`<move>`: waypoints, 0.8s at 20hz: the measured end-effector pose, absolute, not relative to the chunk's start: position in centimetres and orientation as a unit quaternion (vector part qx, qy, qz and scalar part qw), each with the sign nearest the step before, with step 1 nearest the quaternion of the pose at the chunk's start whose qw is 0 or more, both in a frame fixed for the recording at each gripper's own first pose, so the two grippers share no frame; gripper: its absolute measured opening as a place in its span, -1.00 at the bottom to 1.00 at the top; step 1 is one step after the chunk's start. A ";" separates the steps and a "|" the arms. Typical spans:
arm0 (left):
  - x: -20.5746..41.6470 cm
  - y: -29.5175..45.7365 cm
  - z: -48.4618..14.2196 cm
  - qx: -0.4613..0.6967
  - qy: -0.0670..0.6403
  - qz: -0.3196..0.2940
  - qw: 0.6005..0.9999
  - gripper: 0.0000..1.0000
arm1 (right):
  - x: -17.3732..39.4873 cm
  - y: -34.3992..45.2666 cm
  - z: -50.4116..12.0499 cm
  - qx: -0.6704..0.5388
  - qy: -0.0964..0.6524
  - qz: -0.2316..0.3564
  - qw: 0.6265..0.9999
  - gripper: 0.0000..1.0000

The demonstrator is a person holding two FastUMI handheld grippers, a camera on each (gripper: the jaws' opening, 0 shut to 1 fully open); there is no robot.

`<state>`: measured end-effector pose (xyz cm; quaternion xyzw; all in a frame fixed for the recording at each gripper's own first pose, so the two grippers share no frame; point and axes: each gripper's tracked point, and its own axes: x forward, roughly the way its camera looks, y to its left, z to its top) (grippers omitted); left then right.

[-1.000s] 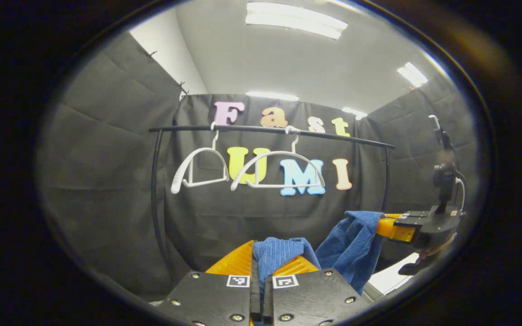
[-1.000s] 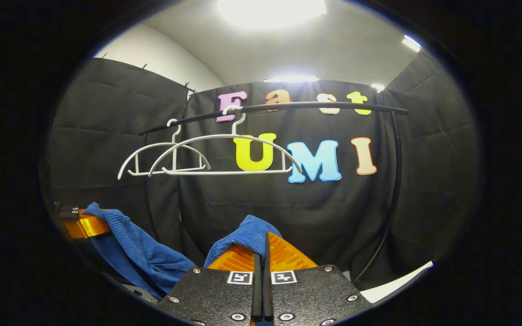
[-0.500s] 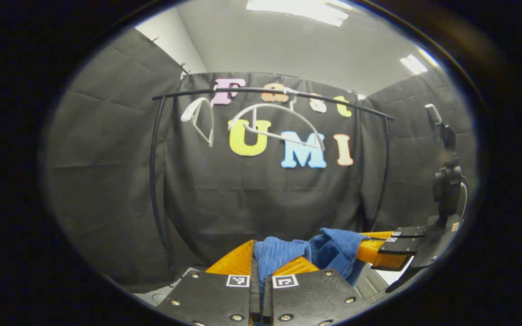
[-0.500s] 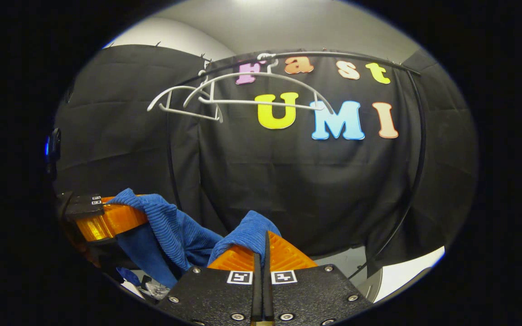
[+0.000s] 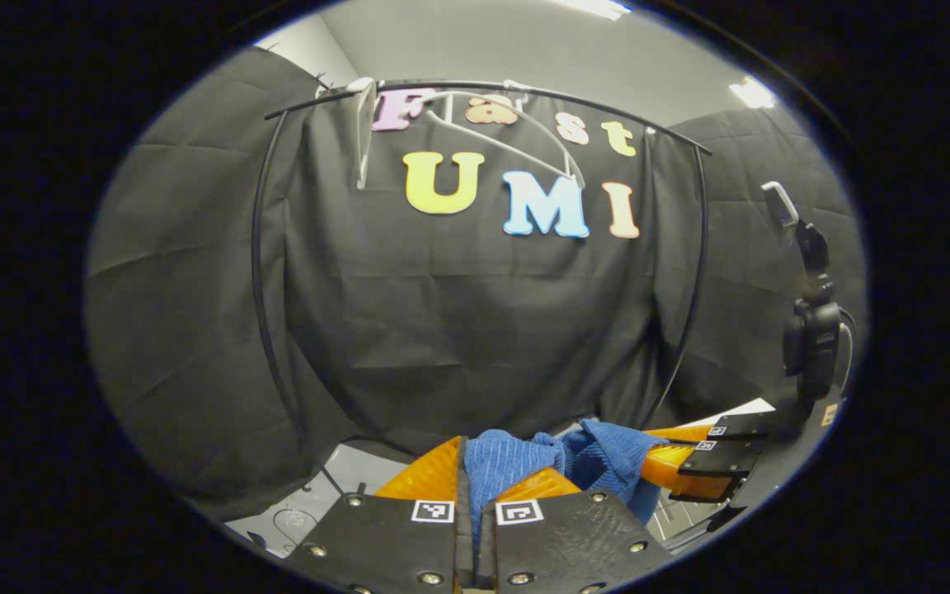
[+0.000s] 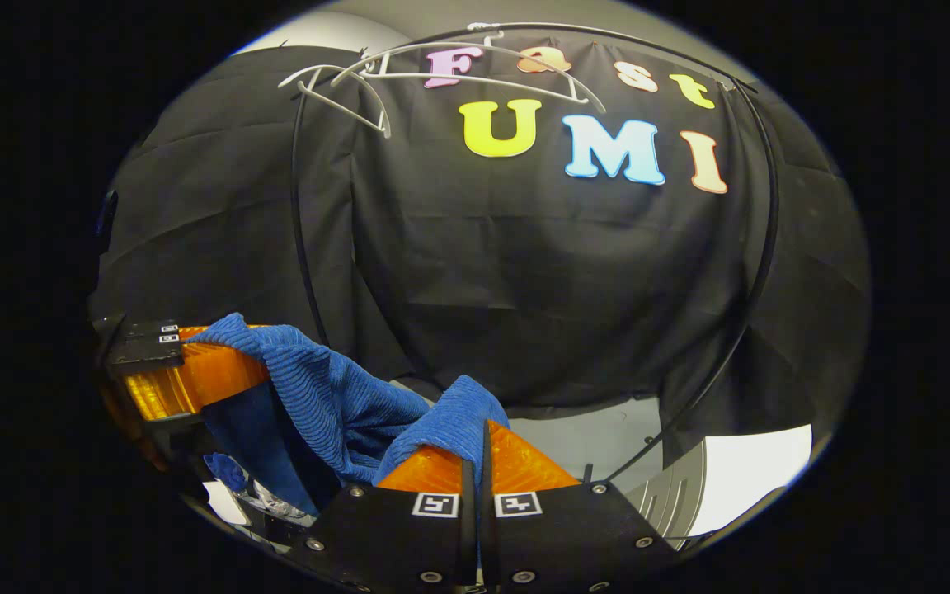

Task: Grasp the clothes on the hanger with both hands and then place them into the laundry hamper below.

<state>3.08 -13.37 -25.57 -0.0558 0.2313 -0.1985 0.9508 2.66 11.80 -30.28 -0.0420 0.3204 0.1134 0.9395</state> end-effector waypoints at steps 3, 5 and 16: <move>2.4 -13.7 -30.0 -0.037 0.278 -0.198 0.939 -0.94 | 1.5 11.3 -33.1 -0.043 0.356 0.115 0.926 -0.93; 1.5 -14.0 -32.9 -0.026 0.307 -0.196 0.931 -0.92 | 0.6 11.1 -34.5 -0.043 0.374 0.115 0.919 -0.89; -2.6 -13.7 -40.7 -0.004 0.402 -0.206 0.892 0.57 | -4.0 10.6 -40.0 -0.068 0.451 0.121 0.882 0.19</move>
